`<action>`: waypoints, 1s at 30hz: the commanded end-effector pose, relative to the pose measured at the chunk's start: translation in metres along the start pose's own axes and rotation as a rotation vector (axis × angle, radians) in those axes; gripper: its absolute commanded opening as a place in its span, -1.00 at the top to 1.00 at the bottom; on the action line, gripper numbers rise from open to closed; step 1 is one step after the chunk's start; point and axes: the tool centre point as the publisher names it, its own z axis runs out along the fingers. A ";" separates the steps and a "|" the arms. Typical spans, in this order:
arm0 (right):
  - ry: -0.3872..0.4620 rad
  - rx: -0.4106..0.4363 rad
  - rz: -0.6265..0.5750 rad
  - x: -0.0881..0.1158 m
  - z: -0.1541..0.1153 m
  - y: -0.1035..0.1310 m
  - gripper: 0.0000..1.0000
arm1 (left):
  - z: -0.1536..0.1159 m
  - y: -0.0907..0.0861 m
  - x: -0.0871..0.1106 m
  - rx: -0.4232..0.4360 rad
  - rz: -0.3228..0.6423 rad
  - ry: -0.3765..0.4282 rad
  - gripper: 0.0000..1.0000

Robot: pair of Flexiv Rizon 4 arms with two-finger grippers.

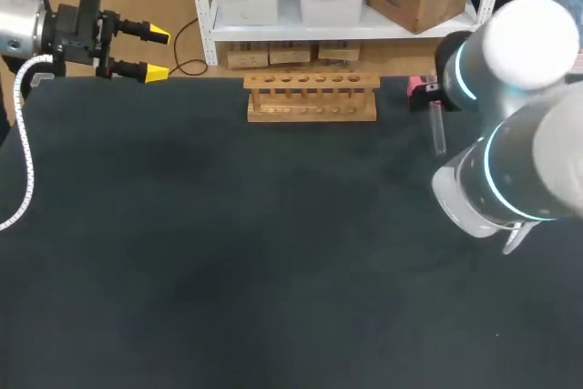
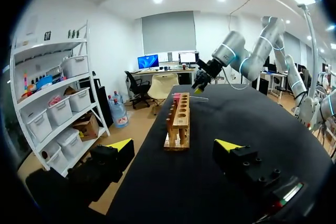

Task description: Grasp the test tube, adjust it, and insert it.

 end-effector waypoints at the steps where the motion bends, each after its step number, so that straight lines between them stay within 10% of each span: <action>1: 0.000 0.183 -0.005 -0.001 0.012 0.007 -1.00 | 0.000 0.001 0.000 0.001 0.001 0.000 -1.00; 30: 0.040 0.052 0.006 0.009 0.047 -0.007 -1.00 | 0.000 0.001 0.000 0.001 0.001 0.000 -1.00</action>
